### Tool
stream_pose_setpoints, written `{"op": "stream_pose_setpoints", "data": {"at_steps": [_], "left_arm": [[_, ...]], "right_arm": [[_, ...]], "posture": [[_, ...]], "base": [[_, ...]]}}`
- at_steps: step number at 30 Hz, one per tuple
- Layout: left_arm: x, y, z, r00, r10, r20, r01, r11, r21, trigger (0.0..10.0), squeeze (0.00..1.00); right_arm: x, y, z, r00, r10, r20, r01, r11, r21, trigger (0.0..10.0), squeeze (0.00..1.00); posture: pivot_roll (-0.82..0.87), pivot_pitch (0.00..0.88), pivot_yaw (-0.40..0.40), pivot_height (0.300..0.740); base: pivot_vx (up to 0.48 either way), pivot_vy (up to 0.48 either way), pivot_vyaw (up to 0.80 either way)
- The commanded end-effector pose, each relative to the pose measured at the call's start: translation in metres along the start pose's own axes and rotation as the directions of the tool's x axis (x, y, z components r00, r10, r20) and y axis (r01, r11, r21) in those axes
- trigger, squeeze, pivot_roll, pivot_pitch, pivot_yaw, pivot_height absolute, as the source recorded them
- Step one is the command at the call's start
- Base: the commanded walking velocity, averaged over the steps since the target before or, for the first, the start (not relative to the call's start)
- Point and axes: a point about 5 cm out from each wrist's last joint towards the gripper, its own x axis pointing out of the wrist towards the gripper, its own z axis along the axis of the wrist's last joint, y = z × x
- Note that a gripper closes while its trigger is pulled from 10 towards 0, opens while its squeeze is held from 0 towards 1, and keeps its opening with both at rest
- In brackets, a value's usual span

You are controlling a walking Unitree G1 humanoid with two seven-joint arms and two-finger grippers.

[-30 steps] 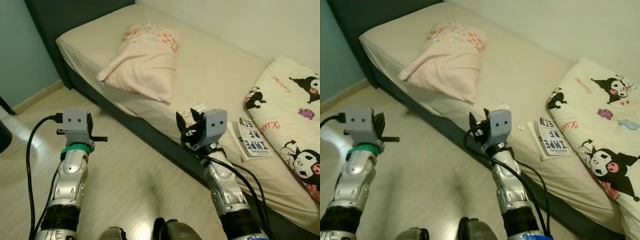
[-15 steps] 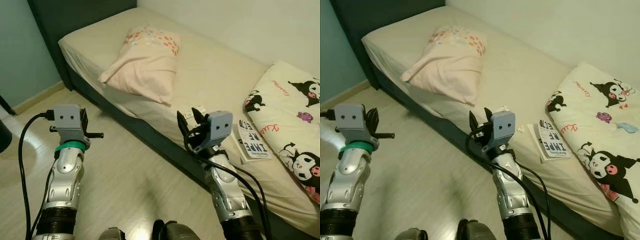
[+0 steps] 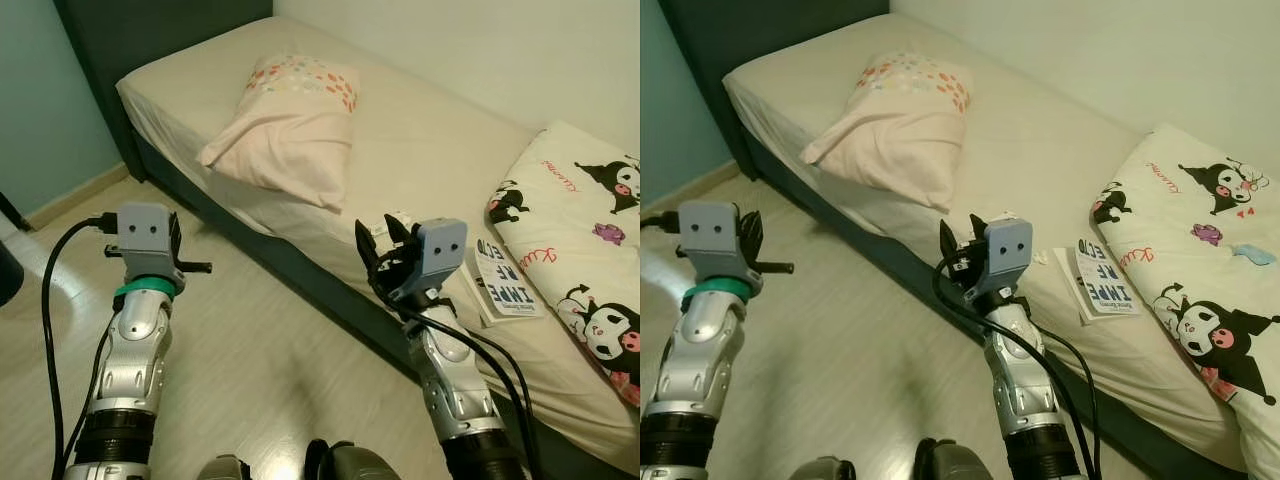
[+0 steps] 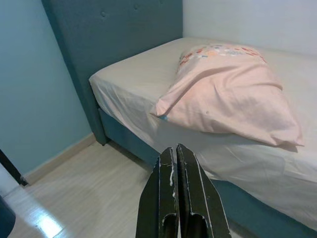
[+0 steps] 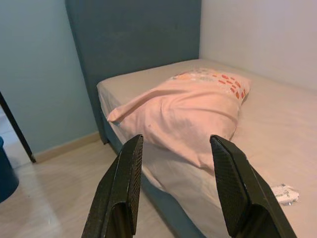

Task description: Clean up the room

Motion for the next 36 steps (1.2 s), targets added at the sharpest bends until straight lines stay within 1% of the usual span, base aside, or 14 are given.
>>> {"op": "stream_pose_setpoints", "data": {"at_steps": [1,10,22,27,33,34,35,36], "left_arm": [[-0.0003,-0.0012,-0.0048,1.000,-0.007,-0.030,0.007,1.000,0.014,10.0,0.00],[0.0015,-0.0005,-0.0046,0.999,-0.003,-0.035,0.004,1.000,0.022,10.0,0.00],[0.0005,-0.0056,-0.0062,0.999,-0.009,-0.045,0.010,1.000,0.019,10.0,0.00],[-0.0003,-0.0068,-0.0086,0.998,-0.018,-0.054,0.018,1.000,0.004,10.0,0.00],[-0.0016,-0.0088,-0.0077,0.999,-0.027,-0.044,0.027,1.000,-0.008,10.0,0.00],[-0.0015,-0.0086,-0.0077,0.999,-0.028,-0.043,0.027,1.000,-0.010,10.0,0.18],[-0.0015,-0.0086,-0.0077,0.999,-0.028,-0.043,0.027,1.000,-0.010,10.0,0.18],[-0.0014,-0.0085,-0.0075,0.999,-0.029,-0.041,0.028,1.000,-0.013,10.0,1.00]], "right_arm": [[-0.0021,-0.0033,-0.0031,1.000,-0.020,-0.017,0.020,1.000,0.011,10.0,0.00],[-0.0017,-0.0026,-0.0047,1.000,-0.017,-0.024,0.018,1.000,0.013,10.0,0.00],[-0.0015,-0.0045,-0.0054,0.999,-0.018,-0.032,0.018,1.000,0.010,10.0,0.00],[-0.0017,-0.0036,-0.0055,0.999,-0.013,-0.036,0.013,1.000,0.004,10.0,0.00],[-0.0017,-0.0050,-0.0061,0.999,-0.017,-0.039,0.017,1.000,0.003,10.0,0.00],[-0.0016,-0.0047,-0.0061,0.999,-0.017,-0.039,0.017,1.000,0.005,10.0,0.00],[-0.0016,-0.0047,-0.0061,0.999,-0.017,-0.039,0.017,1.000,0.005,10.0,0.00],[-0.0016,-0.0044,-0.0061,0.999,-0.016,-0.039,0.016,1.000,0.007,10.0,0.00]], "posture": [[0.00,0.032,-0.034,0.740],[0.00,0.036,-0.031,0.740],[0.00,0.040,-0.039,0.740],[-0.01,0.038,-0.038,0.740],[-0.01,0.038,-0.040,0.740],[-0.01,0.037,-0.039,0.740],[-0.01,0.037,-0.039,0.740],[-0.01,0.037,-0.039,0.740]], "base": [[0.000,0.000,0.00],[0.000,0.000,0.00],[0.000,0.000,0.00],[0.000,0.000,0.00],[0.000,0.000,0.00],[0.000,0.000,0.00],[0.000,0.000,0.00],[0.000,0.000,0.00]]}}
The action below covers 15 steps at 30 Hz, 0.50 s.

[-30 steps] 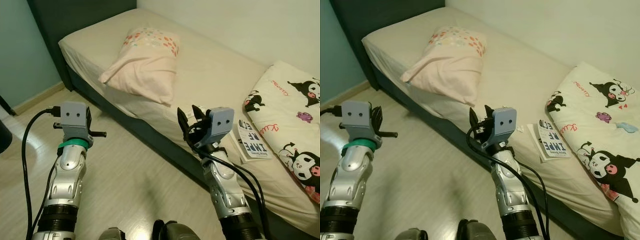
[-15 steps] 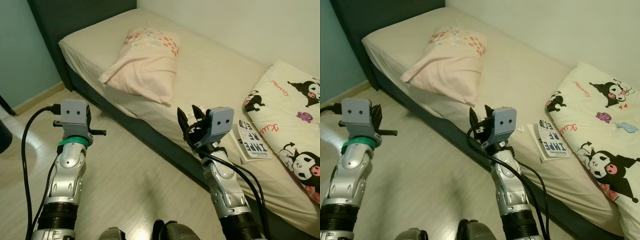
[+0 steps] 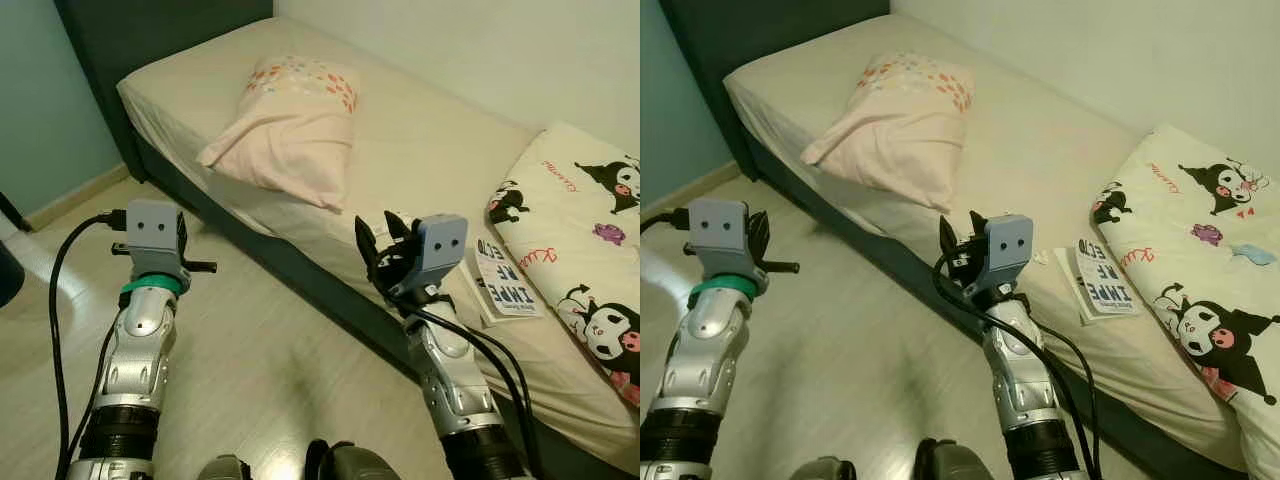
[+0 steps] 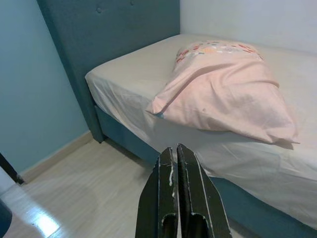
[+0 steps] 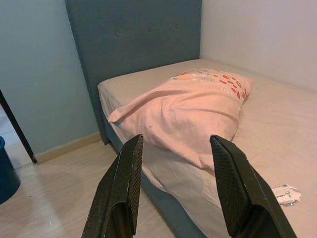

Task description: Clean up the room

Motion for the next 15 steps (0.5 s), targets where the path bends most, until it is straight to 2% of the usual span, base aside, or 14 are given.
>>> {"op": "stream_pose_setpoints", "data": {"at_steps": [1,7,8,12,13,15], "left_arm": [[-0.0033,-0.0035,-0.0079,1.000,-0.015,-0.026,0.015,1.000,-0.005,10.0,1.00],[-0.0024,-0.0028,-0.0076,0.999,-0.010,-0.031,0.010,1.000,0.000,10.0,1.00],[-0.0021,-0.0027,-0.0076,0.999,-0.009,-0.032,0.009,1.000,0.000,10.0,0.00],[-0.0017,-0.0020,-0.0080,0.999,-0.006,-0.035,0.006,1.000,-0.002,10.0,0.00],[-0.0021,-0.0018,-0.0072,1.000,-0.011,-0.026,0.010,1.000,-0.009,10.0,0.15],[-0.0021,-0.0018,-0.0072,1.000,-0.011,-0.026,0.010,1.000,-0.009,10.0,0.15]], "right_arm": [[-0.0018,-0.0032,-0.0050,0.999,-0.015,-0.029,0.015,1.000,0.006,10.0,0.00],[-0.0012,-0.0023,-0.0053,0.999,-0.013,-0.030,0.013,1.000,0.011,10.0,0.00],[-0.0011,-0.0022,-0.0054,0.999,-0.012,-0.030,0.012,1.000,0.011,10.0,0.00],[-0.0010,-0.0018,-0.0055,1.000,-0.009,-0.030,0.010,1.000,0.013,10.0,0.00],[-0.0010,-0.0018,-0.0056,1.000,-0.009,-0.030,0.009,1.000,0.013,10.0,0.00],[-0.0010,-0.0018,-0.0056,1.000,-0.009,-0.030,0.009,1.000,0.013,10.0,0.00]], "posture": [[-0.01,0.037,-0.039,0.740],[-0.01,0.036,-0.039,0.740],[-0.01,0.036,-0.038,0.740],[-0.01,0.035,-0.037,0.740],[-0.01,0.034,-0.038,0.740],[-0.01,0.034,-0.038,0.740]], "base": [[0.000,0.000,0.00],[0.000,0.000,0.00],[0.000,0.000,0.00],[0.000,0.000,0.00],[0.000,0.000,0.00],[0.000,0.000,0.00]]}}
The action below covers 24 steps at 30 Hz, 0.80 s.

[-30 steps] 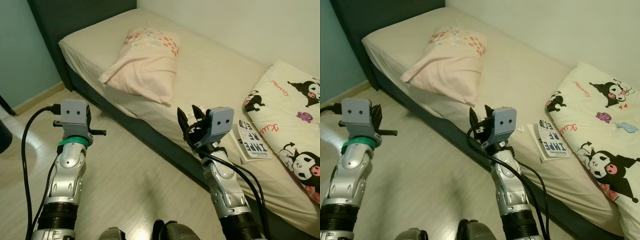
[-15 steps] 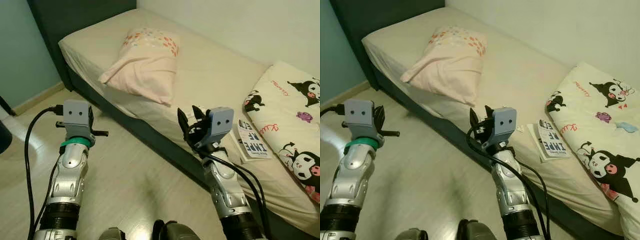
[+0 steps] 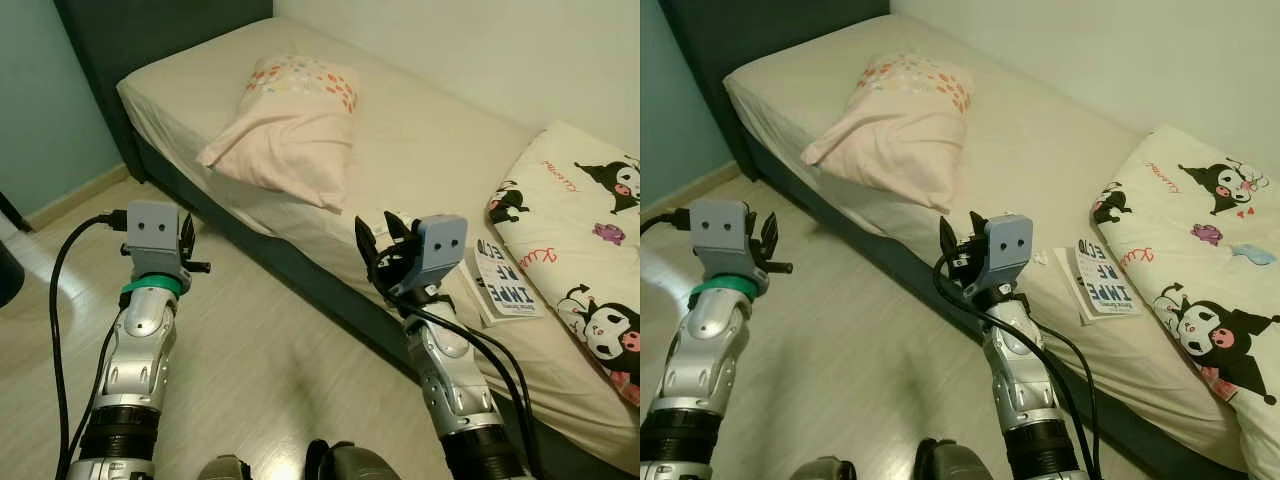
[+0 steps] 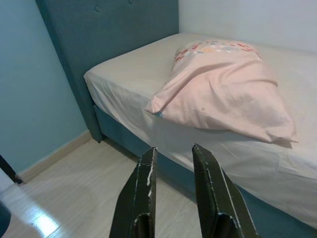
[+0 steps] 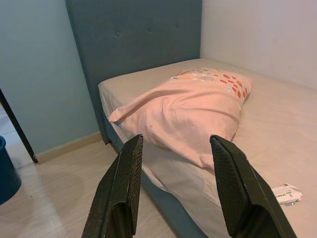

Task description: Clean up the room

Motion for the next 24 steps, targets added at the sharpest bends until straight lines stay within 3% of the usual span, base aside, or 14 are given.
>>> {"op": "stream_pose_setpoints", "data": {"at_steps": [1,3,4,14,15,19,20,24], "left_arm": [[-0.0026,-0.0027,-0.0054,1.000,-0.016,-0.014,0.016,1.000,-0.016,10.0,1.00],[-0.0028,-0.0029,-0.0055,1.000,-0.012,-0.017,0.012,1.000,-0.010,10.0,1.00],[-0.0027,-0.0030,-0.0058,1.000,-0.004,-0.023,0.004,1.000,-0.001,10.0,0.00],[-0.0006,-0.0004,-0.0059,1.000,0.013,-0.020,-0.013,1.000,-0.011,10.0,0.00],[-0.0007,-0.0007,-0.0056,1.000,0.011,-0.019,-0.011,1.000,-0.008,10.0,1.00],[-0.0001,-0.0010,-0.0058,1.000,0.014,-0.026,-0.014,1.000,-0.001,10.0,1.00],[0.0001,-0.0010,-0.0058,1.000,0.015,-0.027,-0.015,1.000,0.002,10.0,0.00],[0.0004,-0.0004,-0.0061,0.999,0.019,-0.027,-0.019,1.000,0.004,10.0,0.00]], "right_arm": [[-0.0011,-0.0025,-0.0051,1.000,-0.010,-0.028,0.010,1.000,0.010,10.0,0.00],[-0.0012,-0.0024,-0.0051,1.000,-0.009,-0.028,0.010,1.000,0.010,10.0,0.00],[-0.0012,-0.0024,-0.0051,1.000,-0.008,-0.028,0.008,1.000,0.011,10.0,0.00],[-0.0002,-0.0023,-0.0045,1.000,-0.002,-0.026,0.003,1.000,0.010,10.0,0.00],[0.0002,-0.0022,-0.0043,1.000,-0.001,-0.026,0.002,1.000,0.009,10.0,0.00],[0.0009,-0.0019,-0.0040,1.000,0.000,-0.023,0.000,1.000,0.009,10.0,0.00],[0.0011,-0.0017,-0.0040,1.000,0.001,-0.023,-0.001,1.000,0.008,10.0,0.00],[0.0011,-0.0014,-0.0040,1.000,0.002,-0.022,-0.002,1.000,0.009,10.0,0.00]], "posture": [[0.00,0.034,-0.038,0.740],[-0.01,0.034,-0.038,0.740],[-0.01,0.035,-0.038,0.740],[-0.01,0.036,-0.039,0.740],[-0.01,0.035,-0.038,0.740],[-0.01,0.032,-0.037,0.740],[-0.01,0.030,-0.037,0.740],[-0.01,0.029,-0.037,0.740]], "base": [[0.000,0.000,0.00],[0.000,0.000,0.00],[0.000,0.000,0.00],[0.000,0.000,0.00],[0.000,0.000,0.00],[0.000,0.000,0.00],[0.000,0.000,0.00],[0.000,0.000,0.00]]}}
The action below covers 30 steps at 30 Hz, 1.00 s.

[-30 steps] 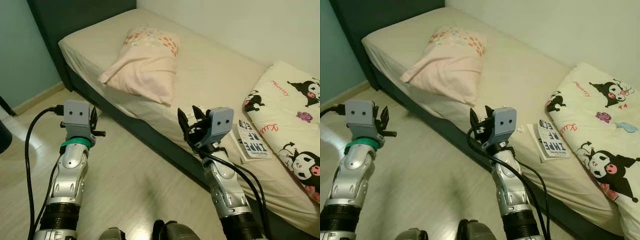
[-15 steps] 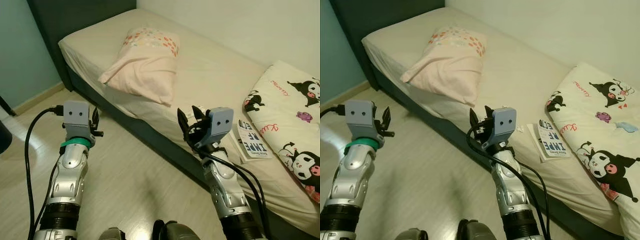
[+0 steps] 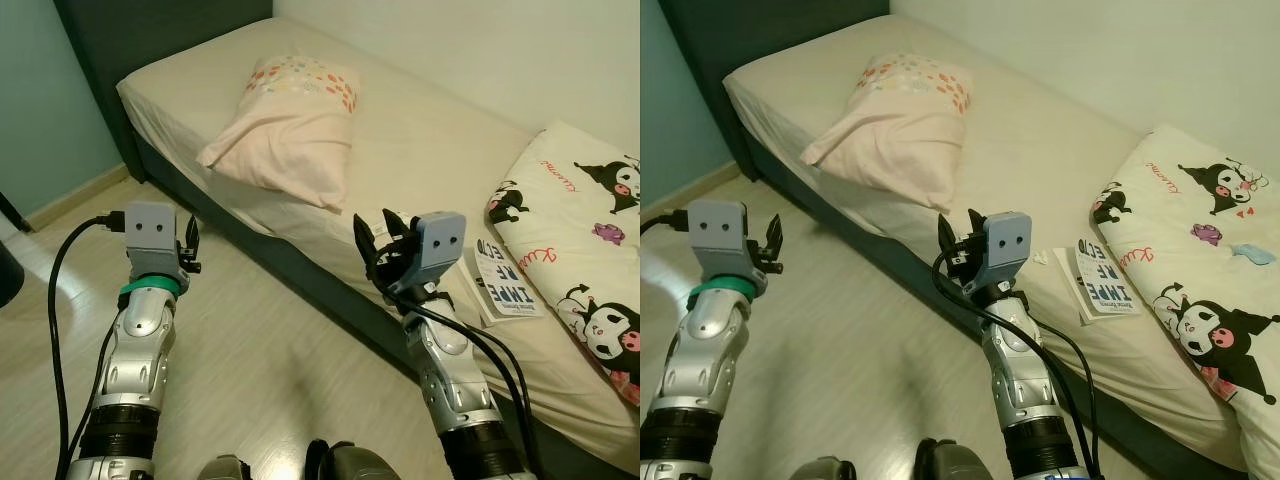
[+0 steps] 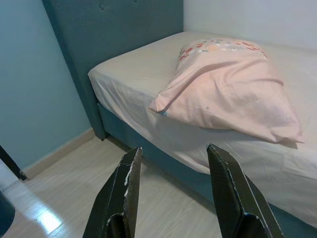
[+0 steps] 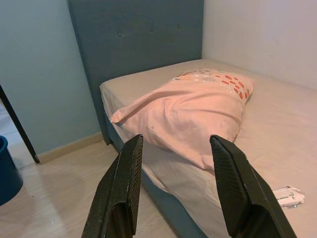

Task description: Clean up the room

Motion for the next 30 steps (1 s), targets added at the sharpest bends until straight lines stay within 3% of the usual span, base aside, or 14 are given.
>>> {"op": "stream_pose_setpoints", "data": {"at_steps": [1,2,4,5,8,9,22,23,25,26,27,28,30], "left_arm": [[-0.0009,-0.0026,-0.0054,1.000,-0.008,-0.019,0.008,1.000,-0.007,10.0,0.35],[-0.0011,-0.0028,-0.0055,1.000,-0.014,-0.018,0.014,1.000,-0.015,10.0,1.00],[-0.0013,-0.0024,-0.0055,1.000,-0.008,-0.020,0.008,1.000,-0.002,10.0,1.00],[-0.0012,-0.0022,-0.0058,1.000,-0.003,-0.022,0.003,1.000,0.003,10.0,0.53],[-0.0011,-0.0021,-0.0059,1.000,0.000,-0.023,0.000,1.000,0.005,10.0,0.53],[-0.0009,-0.0020,-0.0061,1.000,0.001,-0.023,-0.001,1.000,0.007,10.0,0.00],[-0.0002,-0.0021,-0.0058,1.000,-0.005,-0.017,0.005,1.000,-0.003,10.0,0.00],[-0.0007,-0.0029,-0.0049,1.000,-0.013,-0.010,0.013,1.000,-0.011,3.0,0.00],[-0.0007,-0.0029,-0.0049,1.000,-0.013,-0.010,0.013,1.000,-0.011,3.0,0.00],[-0.0010,-0.0035,-0.0045,1.000,-0.017,-0.006,0.017,1.000,-0.015,0.0,0.00],[-0.0012,-0.0036,-0.0044,1.000,-0.017,-0.008,0.017,1.000,-0.012,0.0,0.00],[-0.0008,-0.0032,-0.0046,1.000,-0.013,-0.009,0.013,1.000,-0.012,10.0,0.00],[-0.0004,-0.0028,-0.0049,1.000,-0.009,-0.013,0.009,1.000,-0.007,10.0,0.00]], "right_arm": [[-0.0017,-0.0021,-0.0046,1.000,-0.006,-0.023,0.006,1.000,0.007,10.0,0.00],[-0.0018,-0.0020,-0.0046,1.000,-0.006,-0.023,0.006,1.000,0.007,10.0,0.00],[-0.0020,-0.0019,-0.0046,1.000,-0.006,-0.023,0.006,1.000,0.008,10.0,0.00],[-0.0020,-0.0019,-0.0047,1.000,-0.006,-0.023,0.006,1.000,0.008,10.0,0.00],[-0.0020,-0.0018,-0.0047,1.000,-0.006,-0.023,0.006,1.000,0.007,10.0,0.00],[-0.0020,-0.0019,-0.0049,1.000,-0.006,-0.023,0.006,1.000,0.007,10.0,0.00],[-0.0019,-0.0027,-0.0055,1.000,-0.013,-0.024,0.014,1.000,0.008,10.0,0.00],[-0.0018,-0.0028,-0.0054,1.000,-0.014,-0.023,0.014,1.000,0.007,10.0,0.00],[-0.0018,-0.0028,-0.0054,1.000,-0.014,-0.023,0.014,1.000,0.007,10.0,0.00],[-0.0017,-0.0029,-0.0053,1.000,-0.014,-0.023,0.014,1.000,0.007,10.0,0.00],[-0.0016,-0.0029,-0.0052,1.000,-0.014,-0.023,0.014,1.000,0.007,10.0,0.00],[-0.0015,-0.0029,-0.0051,1.000,-0.014,-0.023,0.014,1.000,0.007,10.0,0.00],[-0.0014,-0.0029,-0.0051,1.000,-0.014,-0.023,0.014,1.000,0.007,10.0,0.00]], "posture": [[-0.01,0.029,-0.037,0.740],[-0.01,0.029,-0.037,0.740],[-0.01,0.029,-0.036,0.740],[-0.01,0.028,-0.037,0.740],[-0.01,0.028,-0.037,0.740],[-0.01,0.023,-0.036,0.740],[-0.01,0.016,-0.036,0.740],[-0.01,0.018,-0.035,0.740],[-0.01,0.018,-0.035,0.740],[-0.01,0.018,-0.035,0.740],[-0.01,0.018,-0.036,0.740],[-0.01,0.018,-0.035,0.740],[-0.01,0.018,-0.035,0.740]], "base": [[0.000,0.000,0.00],[0.000,0.000,0.00],[0.000,0.000,0.00],[0.000,0.000,0.00],[0.000,0.000,0.00],[0.000,0.000,0.00],[0.000,0.000,0.00],[0.000,0.000,0.00],[0.000,0.000,0.00],[0.000,0.000,0.00],[0.000,0.000,0.00],[0.000,0.000,0.00],[0.000,0.000,0.00]]}}
